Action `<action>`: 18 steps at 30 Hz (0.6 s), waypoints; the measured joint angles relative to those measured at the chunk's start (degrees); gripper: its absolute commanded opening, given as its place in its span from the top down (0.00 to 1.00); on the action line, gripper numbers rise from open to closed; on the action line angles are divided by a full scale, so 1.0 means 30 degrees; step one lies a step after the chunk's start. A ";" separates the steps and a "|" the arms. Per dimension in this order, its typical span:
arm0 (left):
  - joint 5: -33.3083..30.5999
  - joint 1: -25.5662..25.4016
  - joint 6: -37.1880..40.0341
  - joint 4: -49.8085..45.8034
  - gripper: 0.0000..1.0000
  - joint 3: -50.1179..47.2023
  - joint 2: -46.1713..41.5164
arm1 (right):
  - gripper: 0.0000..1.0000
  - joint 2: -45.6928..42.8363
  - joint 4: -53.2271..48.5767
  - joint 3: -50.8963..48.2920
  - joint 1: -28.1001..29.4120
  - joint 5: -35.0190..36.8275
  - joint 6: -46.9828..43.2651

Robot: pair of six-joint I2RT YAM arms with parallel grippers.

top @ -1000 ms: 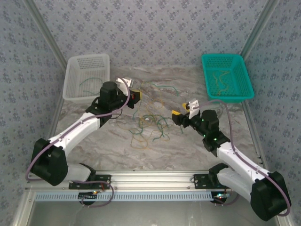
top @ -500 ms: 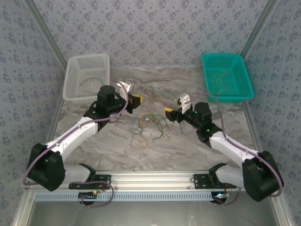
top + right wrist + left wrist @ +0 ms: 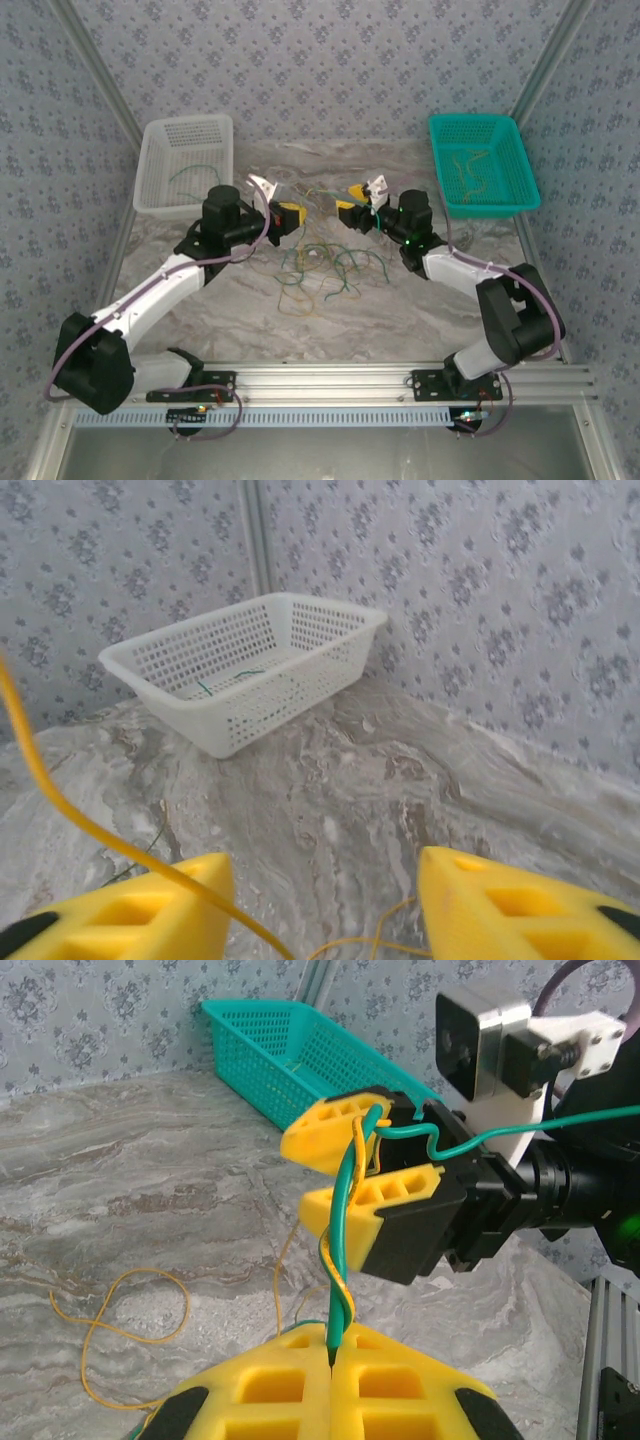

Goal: Untangle the cables

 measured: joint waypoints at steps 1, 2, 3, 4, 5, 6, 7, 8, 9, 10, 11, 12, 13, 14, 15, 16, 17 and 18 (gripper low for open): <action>-0.0007 0.0000 -0.0058 0.0102 1.00 -0.0095 -0.0007 | 0.75 0.0073 0.0153 0.0058 0.0007 -0.0109 0.0189; 0.0000 0.0000 -0.0117 0.0146 1.00 -0.0197 -0.0029 | 0.82 0.0117 0.0284 0.0109 0.0015 -0.0262 0.0255; 0.0000 0.0000 -0.0138 0.0248 1.00 -0.0321 -0.0066 | 0.86 0.0153 0.0452 0.0138 0.0015 -0.0386 0.0364; -0.0007 0.0000 -0.0197 0.0299 1.00 -0.0393 -0.0095 | 0.90 0.0175 0.0532 0.0146 0.0007 -0.0474 0.0481; -0.0029 0.0000 -0.0219 0.0350 1.00 -0.0459 -0.0117 | 0.97 0.0175 0.0576 0.0168 0.0007 -0.0539 0.0517; -0.0095 0.0000 -0.0255 0.0415 1.00 -0.0503 -0.0131 | 1.00 0.0175 0.0583 0.0189 0.0007 -0.0576 0.0561; -0.0233 0.0000 -0.0277 0.0423 1.00 -0.0561 -0.0197 | 1.00 0.0168 0.0561 0.0219 0.0015 -0.0539 0.0627; -0.0430 0.0000 -0.0284 0.0437 1.00 -0.0634 -0.0299 | 1.00 0.0168 0.0546 0.0248 0.0007 -0.0503 0.0801; -0.0678 0.0000 -0.0342 0.0474 0.96 -0.0729 -0.0437 | 1.00 0.0138 0.0503 0.0262 0.0007 -0.0466 0.0838; -0.0947 0.0000 -0.0415 0.0503 0.91 -0.0816 -0.0561 | 1.00 0.0102 0.0430 0.0262 0.0007 -0.0423 0.0911; -0.1319 0.0000 -0.0466 0.0561 0.90 -0.0969 -0.0743 | 1.00 0.0015 0.0211 0.0277 0.0007 -0.0357 0.0984; -0.1727 0.0007 -0.0590 0.0583 0.88 -0.1158 -0.0969 | 1.00 -0.0153 -0.0131 0.0313 0.0015 -0.0240 0.1129; -0.2047 0.0007 -0.0641 0.0648 0.82 -0.1341 -0.1173 | 1.00 -0.0350 -0.0532 0.0379 0.0007 -0.0087 0.1290; -0.2419 0.0007 -0.0736 0.0721 0.74 -0.1523 -0.1362 | 1.00 -0.0576 -0.0933 0.0481 0.0007 0.0124 0.1515; -0.2812 0.0007 -0.0750 0.0896 0.68 -0.1712 -0.1537 | 1.00 -0.0780 -0.1377 0.0648 0.0007 0.0321 0.1785; -0.3118 0.0044 -0.0889 0.1086 0.64 -0.1880 -0.1647 | 1.00 -0.0947 -0.1843 0.0903 0.0007 0.0554 0.2098; -0.3446 0.0058 -0.0962 0.1282 0.64 -0.2069 -0.1778 | 1.00 -0.1093 -0.2419 0.1290 0.0007 0.0765 0.2470; -0.3789 0.0117 -0.1064 0.1486 0.64 -0.2266 -0.1865 | 1.00 -0.1195 -0.2987 0.1719 0.0007 0.0889 0.2863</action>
